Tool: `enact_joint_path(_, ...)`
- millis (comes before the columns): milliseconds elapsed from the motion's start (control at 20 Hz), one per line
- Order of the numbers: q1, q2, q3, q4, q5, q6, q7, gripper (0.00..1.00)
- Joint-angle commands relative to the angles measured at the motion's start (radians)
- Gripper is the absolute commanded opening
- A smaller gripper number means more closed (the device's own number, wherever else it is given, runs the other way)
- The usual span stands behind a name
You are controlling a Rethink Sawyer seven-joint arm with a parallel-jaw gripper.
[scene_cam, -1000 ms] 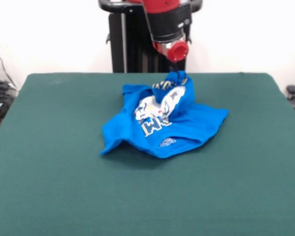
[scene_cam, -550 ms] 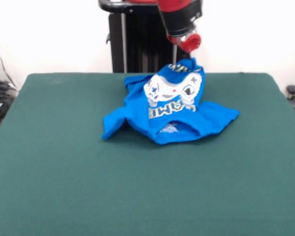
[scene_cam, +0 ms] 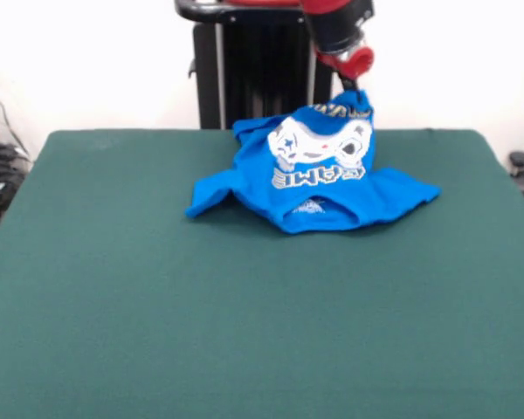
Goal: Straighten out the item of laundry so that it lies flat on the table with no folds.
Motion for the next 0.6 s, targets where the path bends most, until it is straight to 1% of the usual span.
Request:
enact_joint_path(50,0.042,0.011,0.039,-0.074,-0.018,-0.083,0.122,1.0)
enact_joint_path(300,0.029,0.01,0.062,-0.086,-0.006,-0.107,0.155,1.0)
enact_joint_path(350,0.016,-0.017,0.079,-0.093,0.0,-0.083,0.149,1.0)
enact_joint_path(450,0.006,-0.046,0.091,-0.097,0.006,-0.072,0.148,1.0)
enact_joint_path(600,-0.002,-0.114,0.096,-0.109,0.028,-0.018,0.134,1.0)
